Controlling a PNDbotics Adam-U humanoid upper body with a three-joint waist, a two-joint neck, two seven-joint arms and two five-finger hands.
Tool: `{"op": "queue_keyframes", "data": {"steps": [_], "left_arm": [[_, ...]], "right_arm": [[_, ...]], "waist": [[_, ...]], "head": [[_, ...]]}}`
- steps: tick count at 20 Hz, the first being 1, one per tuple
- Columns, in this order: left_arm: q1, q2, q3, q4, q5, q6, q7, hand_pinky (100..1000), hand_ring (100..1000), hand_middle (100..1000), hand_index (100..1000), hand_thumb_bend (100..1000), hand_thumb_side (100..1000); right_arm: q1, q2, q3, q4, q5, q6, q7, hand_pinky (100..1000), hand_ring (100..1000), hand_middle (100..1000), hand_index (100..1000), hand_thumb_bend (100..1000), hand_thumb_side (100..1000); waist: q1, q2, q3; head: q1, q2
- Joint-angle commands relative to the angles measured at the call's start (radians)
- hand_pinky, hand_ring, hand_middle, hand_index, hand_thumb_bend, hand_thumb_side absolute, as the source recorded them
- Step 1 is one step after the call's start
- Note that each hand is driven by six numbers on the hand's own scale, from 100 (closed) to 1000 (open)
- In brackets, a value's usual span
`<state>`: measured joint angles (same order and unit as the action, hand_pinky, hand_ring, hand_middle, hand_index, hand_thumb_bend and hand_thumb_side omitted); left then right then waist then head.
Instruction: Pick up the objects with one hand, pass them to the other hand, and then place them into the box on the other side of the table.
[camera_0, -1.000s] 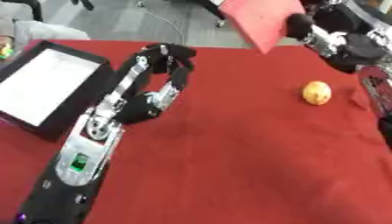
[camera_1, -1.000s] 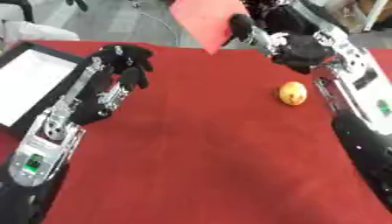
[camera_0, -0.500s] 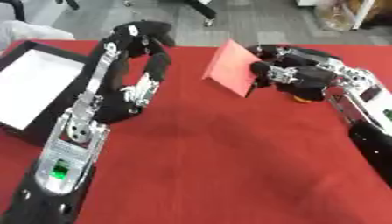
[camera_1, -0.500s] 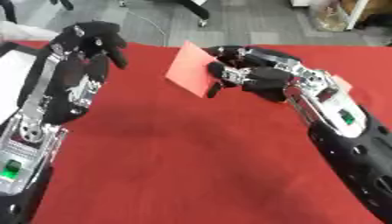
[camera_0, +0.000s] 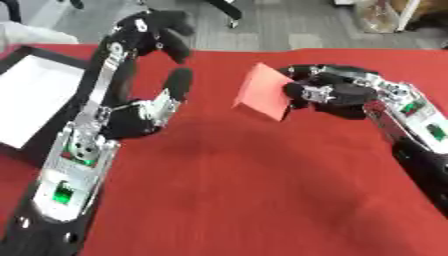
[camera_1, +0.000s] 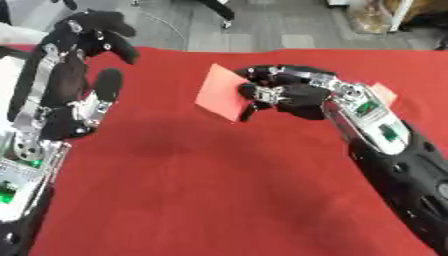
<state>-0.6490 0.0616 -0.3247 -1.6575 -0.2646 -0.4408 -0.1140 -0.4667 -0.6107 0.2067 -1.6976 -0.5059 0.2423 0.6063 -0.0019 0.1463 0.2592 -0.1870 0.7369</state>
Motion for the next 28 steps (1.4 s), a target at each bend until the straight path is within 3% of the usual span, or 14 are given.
{"op": "queue_keyframes", "data": {"steps": [1,9,15,22,28], "left_arm": [[-0.016,0.015,-0.011,-0.012,-0.062,-0.048,-0.054,573,599,695,853,420,572],[-0.035,0.023,-0.043,0.020,-0.145,-0.130,-0.202,623,645,741,890,516,571],[-0.047,0.022,-0.059,0.051,-0.183,-0.137,-0.246,632,654,750,898,531,596],[-0.057,0.005,-0.061,0.102,-0.248,-0.097,-0.220,622,648,744,895,521,610],[-0.058,-0.005,-0.059,0.138,-0.318,-0.009,-0.114,607,638,737,886,522,625]], "right_arm": [[-0.011,-0.017,0.000,-0.036,0.005,-0.012,0.030,645,754,483,414,100,366],[0.008,-0.031,-0.002,-0.124,-0.003,-0.051,0.064,646,757,486,415,100,344],[0.022,-0.038,-0.003,-0.156,-0.023,-0.056,0.081,647,758,486,415,100,342],[0.038,-0.040,-0.001,-0.181,-0.057,-0.042,0.097,647,756,484,417,100,354],[0.045,-0.037,0.007,-0.180,-0.064,-0.023,0.121,647,755,479,415,100,368]], "waist": [[-0.013,-0.004,-0.003],[-0.013,-0.002,-0.004],[-0.017,-0.001,-0.008],[-0.024,-0.001,-0.012],[-0.034,0.000,-0.016]], "head": [[0.003,0.002],[0.003,0.011],[0.001,0.014],[-0.004,0.010],[-0.009,0.002]]}}
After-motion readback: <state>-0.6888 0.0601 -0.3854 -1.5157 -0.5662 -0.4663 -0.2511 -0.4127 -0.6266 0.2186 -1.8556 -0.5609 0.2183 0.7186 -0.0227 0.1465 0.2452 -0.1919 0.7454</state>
